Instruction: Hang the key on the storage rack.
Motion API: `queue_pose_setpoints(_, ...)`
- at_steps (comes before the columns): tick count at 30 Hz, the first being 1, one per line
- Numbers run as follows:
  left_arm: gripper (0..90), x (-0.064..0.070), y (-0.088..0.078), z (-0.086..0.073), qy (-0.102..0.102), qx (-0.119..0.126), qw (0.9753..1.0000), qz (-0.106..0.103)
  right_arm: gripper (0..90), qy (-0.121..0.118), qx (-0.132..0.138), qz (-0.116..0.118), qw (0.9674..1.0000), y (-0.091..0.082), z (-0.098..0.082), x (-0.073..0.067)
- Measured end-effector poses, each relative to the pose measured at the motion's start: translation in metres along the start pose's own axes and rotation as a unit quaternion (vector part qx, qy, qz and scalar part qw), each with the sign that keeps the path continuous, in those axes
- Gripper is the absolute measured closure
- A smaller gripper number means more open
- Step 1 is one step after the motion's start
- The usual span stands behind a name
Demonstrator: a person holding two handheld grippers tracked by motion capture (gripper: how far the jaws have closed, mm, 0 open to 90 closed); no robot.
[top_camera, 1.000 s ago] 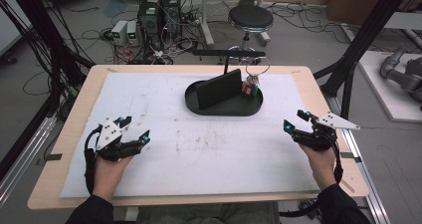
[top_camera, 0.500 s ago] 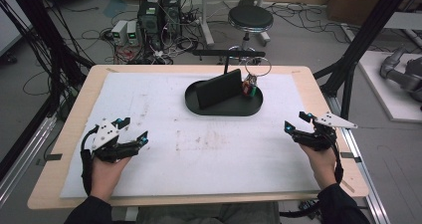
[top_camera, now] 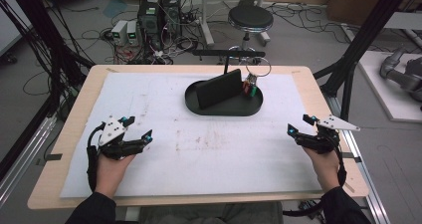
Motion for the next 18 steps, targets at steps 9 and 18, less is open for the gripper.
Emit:
queue_pose_setpoints(9, 23.6, 0.0006, 0.0025, -0.0001, -0.001, -0.001, 1.0, -0.002, 24.8, -0.002, -0.003, -0.001, 1.0, -0.0014, -0.0019, -0.0002)
queue_pose_setpoints(18, 23.5, -0.0016, 0.0042, -0.0052, -0.004, -0.015, 0.9999, -0.001, 23.5, 0.0, -0.001, -0.001, 1.0, 0.0013, -0.0023, 0.0007)
Point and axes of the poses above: each handheld gripper's, and its own axes: y roughly forward along the jaws, z roughly out of its top, x roughly to its right, the point moved 8 cm from there along y, roughly forward along the jaws, and after that the axes turned 8 degrees about z, right-handed, at the moved point
